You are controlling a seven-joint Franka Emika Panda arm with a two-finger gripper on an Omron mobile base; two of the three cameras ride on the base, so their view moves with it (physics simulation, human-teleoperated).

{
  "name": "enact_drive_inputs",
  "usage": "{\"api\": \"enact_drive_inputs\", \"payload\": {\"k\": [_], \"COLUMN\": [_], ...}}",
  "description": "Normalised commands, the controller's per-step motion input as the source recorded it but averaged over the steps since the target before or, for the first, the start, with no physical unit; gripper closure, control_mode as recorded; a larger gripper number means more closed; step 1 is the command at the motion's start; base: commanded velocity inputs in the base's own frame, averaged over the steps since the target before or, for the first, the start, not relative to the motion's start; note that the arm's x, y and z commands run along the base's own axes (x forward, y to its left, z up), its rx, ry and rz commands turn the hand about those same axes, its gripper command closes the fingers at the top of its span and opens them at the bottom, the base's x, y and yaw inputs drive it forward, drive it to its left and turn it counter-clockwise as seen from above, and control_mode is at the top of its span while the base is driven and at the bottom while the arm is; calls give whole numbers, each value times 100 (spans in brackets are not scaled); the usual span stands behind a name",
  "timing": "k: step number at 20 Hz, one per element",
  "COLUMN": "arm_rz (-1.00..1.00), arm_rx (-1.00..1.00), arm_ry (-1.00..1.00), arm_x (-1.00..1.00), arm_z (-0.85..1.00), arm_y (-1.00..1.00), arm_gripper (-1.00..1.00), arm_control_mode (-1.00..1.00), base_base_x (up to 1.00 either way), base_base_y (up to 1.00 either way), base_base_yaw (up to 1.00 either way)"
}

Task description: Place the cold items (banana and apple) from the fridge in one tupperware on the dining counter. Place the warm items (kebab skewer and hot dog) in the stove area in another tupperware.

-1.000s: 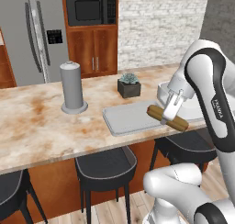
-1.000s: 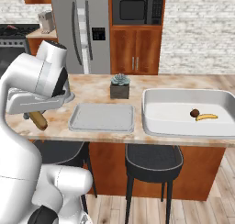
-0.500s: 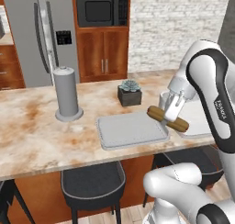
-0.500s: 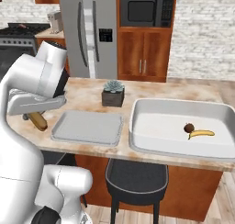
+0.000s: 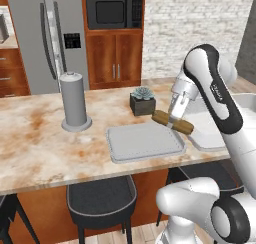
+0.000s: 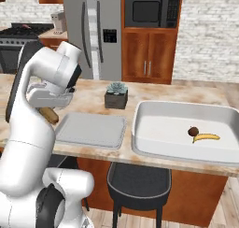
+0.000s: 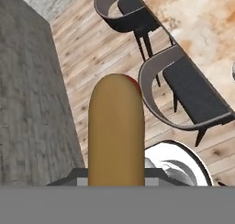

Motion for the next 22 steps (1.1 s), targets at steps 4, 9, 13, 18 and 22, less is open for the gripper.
{"api": "enact_drive_inputs", "payload": {"k": [4,9,13,18,22], "arm_rz": [67,38,0,-2,0], "arm_rx": [-6,-6,-1,0,-3], "arm_ry": [-23,-39,-19,-10,-11], "arm_x": [57,37,58,69,65], "arm_z": [-40,-44,-59,-70,-76], "arm_y": [-10,-10,-1,-1,-4], "arm_gripper": [100,100,100,100,100], "arm_control_mode": [-100,-100,-100,-100,-100], "base_base_x": [0,0,0,0,0], "base_base_y": [0,0,0,0,0], "base_base_yaw": [0,0,0,0,0]}}
